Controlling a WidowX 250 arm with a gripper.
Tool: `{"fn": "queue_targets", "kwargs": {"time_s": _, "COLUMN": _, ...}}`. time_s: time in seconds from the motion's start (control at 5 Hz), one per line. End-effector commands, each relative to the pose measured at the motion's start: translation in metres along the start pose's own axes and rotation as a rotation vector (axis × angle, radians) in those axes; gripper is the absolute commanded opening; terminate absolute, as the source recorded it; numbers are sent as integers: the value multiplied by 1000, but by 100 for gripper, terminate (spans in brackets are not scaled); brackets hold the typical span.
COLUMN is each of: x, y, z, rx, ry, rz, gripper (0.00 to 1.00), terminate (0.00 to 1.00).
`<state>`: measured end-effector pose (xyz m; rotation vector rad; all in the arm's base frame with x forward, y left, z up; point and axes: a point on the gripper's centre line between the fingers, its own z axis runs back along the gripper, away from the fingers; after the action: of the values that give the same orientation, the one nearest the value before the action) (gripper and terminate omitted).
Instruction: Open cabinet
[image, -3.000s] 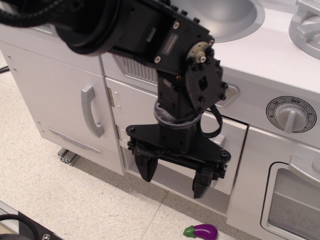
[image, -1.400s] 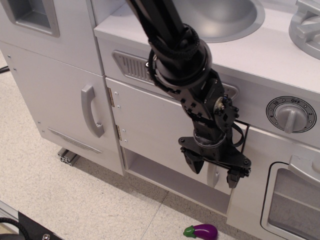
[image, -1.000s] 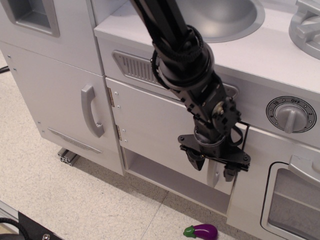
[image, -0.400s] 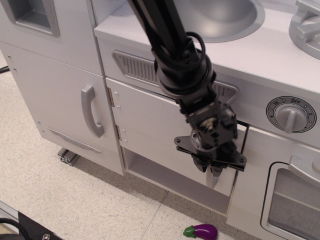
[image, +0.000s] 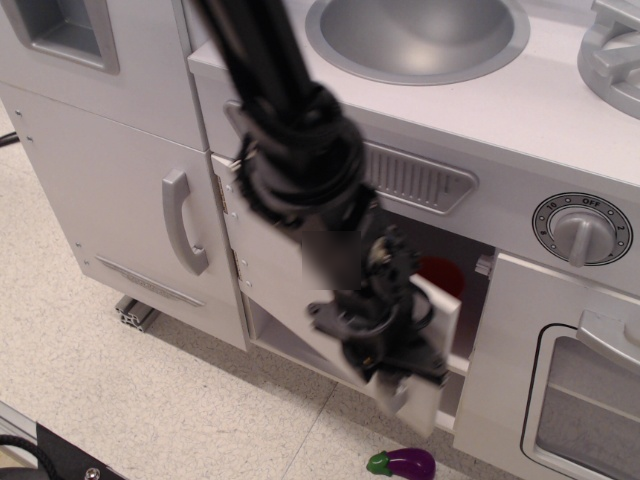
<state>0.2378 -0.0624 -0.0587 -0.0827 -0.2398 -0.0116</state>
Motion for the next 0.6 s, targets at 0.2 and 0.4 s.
{"fn": "queue_targets", "kwargs": {"time_s": 0.2, "x": -3, "y": 14, "z": 55, "rx": -15, "ry": 19, "rz": -16, "gripper": 100, "terminate": 0}}
{"fn": "queue_targets", "kwargs": {"time_s": 0.4, "x": 6, "y": 10, "z": 82, "rx": -35, "ry": 14, "rz": 7, "gripper": 100, "terminate": 0}}
